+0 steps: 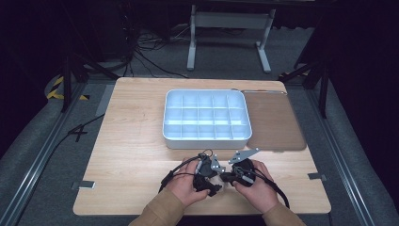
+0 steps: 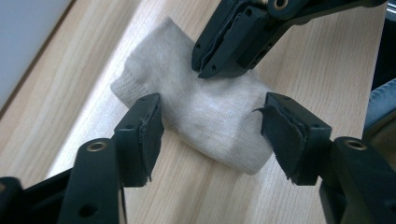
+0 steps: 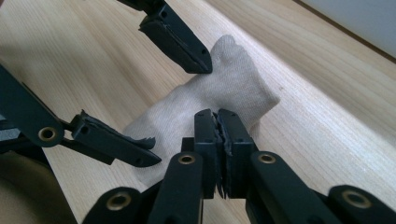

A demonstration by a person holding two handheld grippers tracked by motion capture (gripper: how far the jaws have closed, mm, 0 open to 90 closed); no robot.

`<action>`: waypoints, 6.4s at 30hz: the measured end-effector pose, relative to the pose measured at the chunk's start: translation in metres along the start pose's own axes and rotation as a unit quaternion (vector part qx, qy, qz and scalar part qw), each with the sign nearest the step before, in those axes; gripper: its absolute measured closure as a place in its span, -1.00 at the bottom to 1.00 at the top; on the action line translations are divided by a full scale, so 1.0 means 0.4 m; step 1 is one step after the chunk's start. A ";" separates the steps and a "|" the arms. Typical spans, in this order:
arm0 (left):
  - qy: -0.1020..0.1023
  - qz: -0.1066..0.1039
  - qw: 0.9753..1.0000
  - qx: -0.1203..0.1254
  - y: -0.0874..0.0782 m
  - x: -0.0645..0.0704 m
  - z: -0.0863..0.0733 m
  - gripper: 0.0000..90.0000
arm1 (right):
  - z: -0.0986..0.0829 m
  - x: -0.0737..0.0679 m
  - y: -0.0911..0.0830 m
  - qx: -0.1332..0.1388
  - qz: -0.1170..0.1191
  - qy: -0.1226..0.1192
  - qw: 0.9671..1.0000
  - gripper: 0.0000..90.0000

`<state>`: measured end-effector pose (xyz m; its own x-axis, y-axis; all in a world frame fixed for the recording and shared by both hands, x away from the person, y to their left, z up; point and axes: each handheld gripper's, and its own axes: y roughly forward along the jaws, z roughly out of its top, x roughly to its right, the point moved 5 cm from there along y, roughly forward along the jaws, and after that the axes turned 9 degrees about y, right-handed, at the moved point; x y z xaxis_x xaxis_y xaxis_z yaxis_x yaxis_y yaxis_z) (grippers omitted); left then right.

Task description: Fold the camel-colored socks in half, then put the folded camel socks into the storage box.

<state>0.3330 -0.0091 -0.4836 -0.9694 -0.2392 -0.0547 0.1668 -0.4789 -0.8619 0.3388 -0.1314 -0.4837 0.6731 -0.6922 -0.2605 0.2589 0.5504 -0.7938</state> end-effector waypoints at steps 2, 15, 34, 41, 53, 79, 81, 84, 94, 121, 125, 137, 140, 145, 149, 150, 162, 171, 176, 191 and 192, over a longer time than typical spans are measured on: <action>-0.002 -0.001 1.000 -0.005 0.004 0.003 -0.002 -0.19 | -0.002 0.000 0.001 -0.005 -0.005 0.002 1.000 0.82; -0.007 -0.009 1.000 -0.006 0.019 0.006 -0.008 -0.25 | -0.006 0.022 0.005 -0.007 -0.027 0.021 0.999 0.25; -0.015 -0.013 1.000 -0.019 0.022 0.014 -0.017 -0.26 | 0.003 0.032 0.017 -0.016 0.008 0.039 0.999 -0.05; -0.021 -0.013 0.999 -0.022 0.024 0.020 -0.023 -0.28 | 0.000 0.036 0.031 -0.027 0.027 0.067 0.997 -0.03; -0.033 -0.019 0.999 -0.018 0.017 0.025 -0.038 -0.21 | 0.006 0.029 0.034 -0.047 0.069 0.069 0.994 0.52; -0.085 0.037 0.996 0.017 -0.157 -0.049 -0.154 -0.15 | 0.054 -0.014 -0.022 -0.026 0.059 0.029 0.998 0.71; -0.094 0.043 0.994 0.025 -0.172 -0.057 -0.159 -0.14 | 0.066 -0.016 -0.031 -0.022 0.056 0.024 0.998 0.71; -0.100 0.049 0.993 0.031 -0.191 -0.065 -0.167 -0.14 | 0.083 -0.014 -0.047 -0.016 0.051 0.024 0.998 0.71; -0.121 0.058 0.990 0.039 -0.232 -0.088 -0.192 -0.13 | 0.128 -0.005 -0.086 -0.004 0.036 0.015 0.999 0.70; -0.128 0.071 0.988 0.044 -0.254 -0.110 -0.206 -0.16 | 0.220 0.065 -0.186 0.023 -0.001 0.012 1.000 0.70; -0.127 0.070 0.989 0.041 -0.251 -0.112 -0.205 -0.16 | 0.228 0.079 -0.197 0.027 -0.006 0.016 0.999 0.69; -0.128 0.070 0.989 0.038 -0.254 -0.111 -0.206 -0.16 | 0.251 0.134 -0.210 0.030 -0.032 0.020 0.999 0.69; -0.130 0.072 0.988 0.040 -0.254 -0.113 -0.208 -0.16 | 0.260 0.153 -0.216 0.032 -0.039 0.024 0.998 0.69; -0.129 0.073 0.988 0.040 -0.254 -0.114 -0.211 -0.16 | 0.272 0.182 -0.220 0.032 -0.045 0.033 0.998 0.69; -0.135 0.072 0.987 0.043 -0.255 -0.111 -0.212 -0.16 | 0.284 0.202 -0.223 0.032 -0.052 0.036 0.997 0.69; -0.135 0.072 0.987 0.043 -0.255 -0.111 -0.212 -0.16 | 0.286 0.206 -0.224 0.033 -0.052 0.037 0.997 0.69; -0.136 0.078 0.987 0.043 -0.259 -0.115 -0.218 -0.18 | 0.312 0.249 -0.218 0.025 -0.065 0.041 0.997 0.68; -0.137 0.077 0.987 0.043 -0.260 -0.115 -0.220 -0.18 | 0.316 0.270 -0.184 0.004 -0.088 0.034 0.995 0.68; -0.136 0.078 0.987 0.041 -0.262 -0.116 -0.222 -0.18 | 0.318 0.289 -0.165 -0.008 -0.108 0.023 0.994 0.68; -0.140 0.075 0.986 0.042 -0.261 -0.115 -0.223 -0.18 | 0.307 0.302 -0.105 -0.061 -0.157 -0.019 0.985 0.67; -0.140 0.075 0.986 0.041 -0.261 -0.115 -0.223 -0.18 | 0.305 0.301 -0.100 -0.065 -0.159 -0.020 0.985 0.67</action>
<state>0.3441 0.1273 -0.4362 -0.8470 -0.5309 -0.0274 0.3300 -0.4848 -0.8100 0.4942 -0.1798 -0.4164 0.5997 -0.7996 0.0314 0.3713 0.2433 -0.8961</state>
